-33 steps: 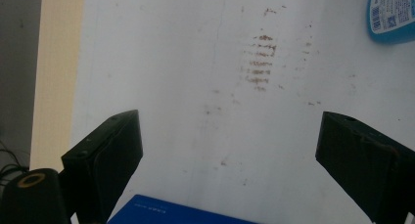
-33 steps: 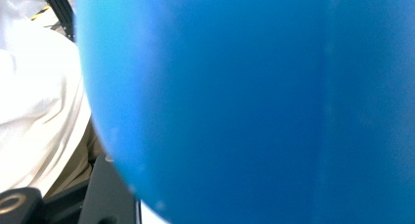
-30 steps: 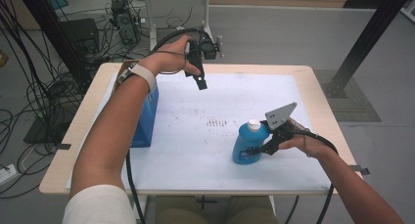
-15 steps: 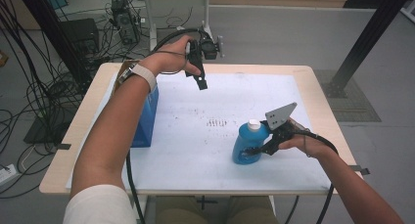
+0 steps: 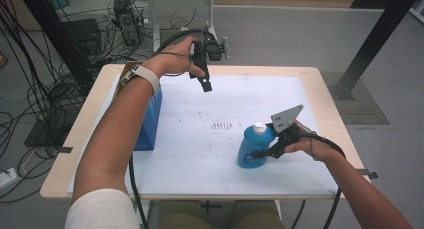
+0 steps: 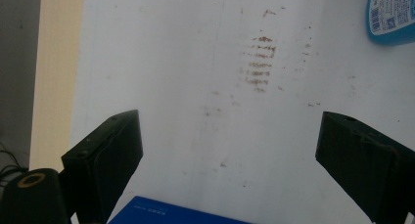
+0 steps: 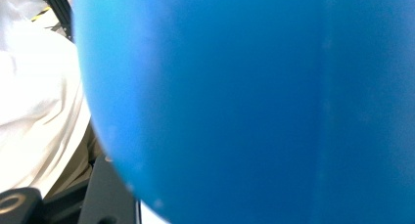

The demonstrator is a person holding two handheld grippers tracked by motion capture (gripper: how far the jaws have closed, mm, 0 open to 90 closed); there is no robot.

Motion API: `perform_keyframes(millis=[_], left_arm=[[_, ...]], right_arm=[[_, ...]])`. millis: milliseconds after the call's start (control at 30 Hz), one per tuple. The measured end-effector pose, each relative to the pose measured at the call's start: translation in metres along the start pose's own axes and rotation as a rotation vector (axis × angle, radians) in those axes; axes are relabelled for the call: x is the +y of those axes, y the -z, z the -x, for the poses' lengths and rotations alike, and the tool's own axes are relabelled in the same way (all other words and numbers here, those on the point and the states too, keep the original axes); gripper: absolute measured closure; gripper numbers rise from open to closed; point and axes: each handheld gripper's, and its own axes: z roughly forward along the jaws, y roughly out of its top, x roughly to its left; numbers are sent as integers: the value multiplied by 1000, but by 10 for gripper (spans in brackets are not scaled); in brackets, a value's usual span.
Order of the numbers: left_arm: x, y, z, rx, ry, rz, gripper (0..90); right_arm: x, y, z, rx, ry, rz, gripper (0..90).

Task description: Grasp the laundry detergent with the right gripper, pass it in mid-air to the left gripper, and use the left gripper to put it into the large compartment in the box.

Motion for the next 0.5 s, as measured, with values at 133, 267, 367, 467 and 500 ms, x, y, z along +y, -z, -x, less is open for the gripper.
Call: perform_keyframes(millis=[133,267,367,467,500], left_arm=[[0,0,0,1,0,0,106],[0,0,0,1,0,1,106],[0,1,0,2,1,2,106],[-1,1,0,3,3,2,106],[-1,1,0,4,4,4,106]], right_arm=[[0,0,0,0,-1,0,429],[0,0,0,0,-1,0,429],[0,0,0,0,-1,0,429],[0,0,0,0,-3,1,429],[0,0,0,0,-2,1,429]])
